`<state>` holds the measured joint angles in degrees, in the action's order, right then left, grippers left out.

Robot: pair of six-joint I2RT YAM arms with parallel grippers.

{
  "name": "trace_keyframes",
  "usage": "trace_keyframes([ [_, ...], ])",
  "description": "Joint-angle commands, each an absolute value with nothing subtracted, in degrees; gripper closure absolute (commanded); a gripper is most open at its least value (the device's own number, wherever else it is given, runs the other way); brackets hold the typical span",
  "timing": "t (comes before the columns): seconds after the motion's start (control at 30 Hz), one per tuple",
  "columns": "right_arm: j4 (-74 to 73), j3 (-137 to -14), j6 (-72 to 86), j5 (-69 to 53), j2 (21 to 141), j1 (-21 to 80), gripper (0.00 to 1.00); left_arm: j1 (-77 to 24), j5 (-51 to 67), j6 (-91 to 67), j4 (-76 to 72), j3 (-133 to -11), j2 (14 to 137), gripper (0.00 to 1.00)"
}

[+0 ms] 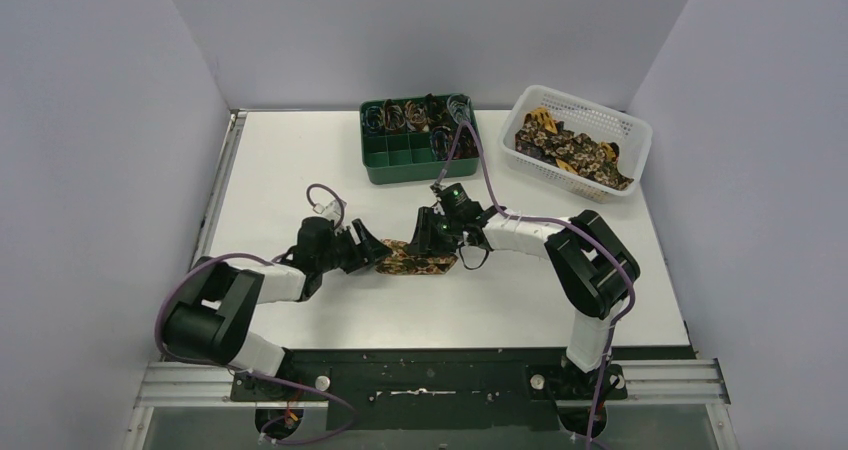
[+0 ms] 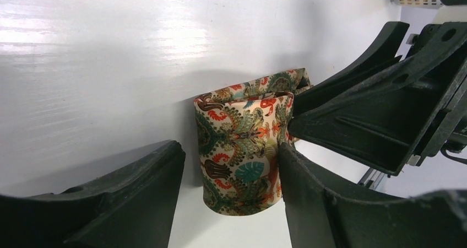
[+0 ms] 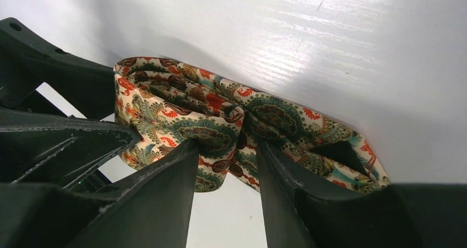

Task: Roll the ties
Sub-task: Roll the tie at the center of the board.

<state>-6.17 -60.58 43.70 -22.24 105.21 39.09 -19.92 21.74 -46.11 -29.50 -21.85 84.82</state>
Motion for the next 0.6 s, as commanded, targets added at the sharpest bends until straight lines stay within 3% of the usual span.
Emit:
trace_keyframes([
  [0.0, -6.0, -59.9, 42.8, -20.7, 104.9, 39.5, 0.56, -20.2, 22.4, -48.2, -31.7, -20.5, 87.5, 0.39],
  [0.17, -6.2, -60.3, 42.5, -20.8, 104.7, 39.5, 0.56, -20.3, 25.1, -46.4, -30.0, -21.4, 88.2, 0.42],
  [0.57, -6.0, -60.3, 42.8, -20.9, 104.9, 39.5, 0.56, -20.0, 25.8, -41.8, -20.9, -24.5, 87.5, 0.38],
])
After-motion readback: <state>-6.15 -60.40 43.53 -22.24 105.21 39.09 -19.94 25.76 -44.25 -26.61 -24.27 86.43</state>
